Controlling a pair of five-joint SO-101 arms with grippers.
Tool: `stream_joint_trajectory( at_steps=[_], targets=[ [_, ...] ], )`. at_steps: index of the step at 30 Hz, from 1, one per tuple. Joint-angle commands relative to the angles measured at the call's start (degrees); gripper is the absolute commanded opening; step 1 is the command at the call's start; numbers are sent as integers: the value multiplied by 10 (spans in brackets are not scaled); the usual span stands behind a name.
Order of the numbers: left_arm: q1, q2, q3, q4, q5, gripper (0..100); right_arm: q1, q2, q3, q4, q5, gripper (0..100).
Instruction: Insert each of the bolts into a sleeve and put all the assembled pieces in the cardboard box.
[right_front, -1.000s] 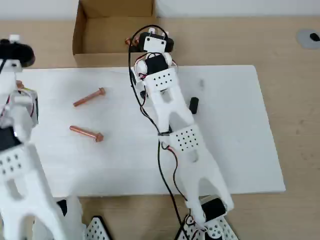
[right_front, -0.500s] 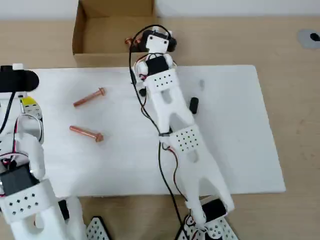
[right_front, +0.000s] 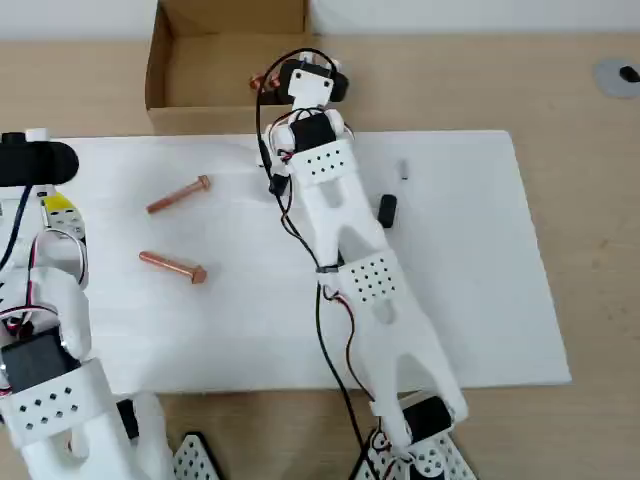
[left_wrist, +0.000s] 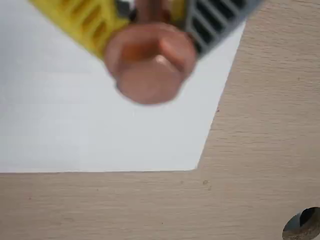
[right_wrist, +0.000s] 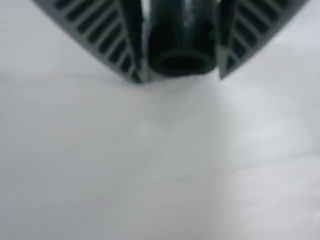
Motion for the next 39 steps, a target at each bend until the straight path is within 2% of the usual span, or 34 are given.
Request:
stream_joint_trajectory(
  at_steps=[1, 3, 9, 13, 25, 34, 39],
  targets=[
    [6, -14, -4, -11, 3, 7, -15, -15, -18, -11, 47, 13],
    [6, -14, -4, -10, 3, 7, -15, -28, -17, -11, 80, 48],
    [6, -14, -4, 25, -18, 6, -37, -65, -18, 25, 171, 302],
    [6, -14, -2, 25, -18, 6, -50, -77, -18, 62, 181, 373],
    [2, -15, -1, 26, -18, 6, -52, -76, -16, 67, 176, 368],
    [2, -18, -6, 54, -18, 6, -51, -76, -16, 72, 176, 97],
    [1, -18, -6, 56, -19, 6, -49, -76, -16, 84, 176, 10]
  ],
)
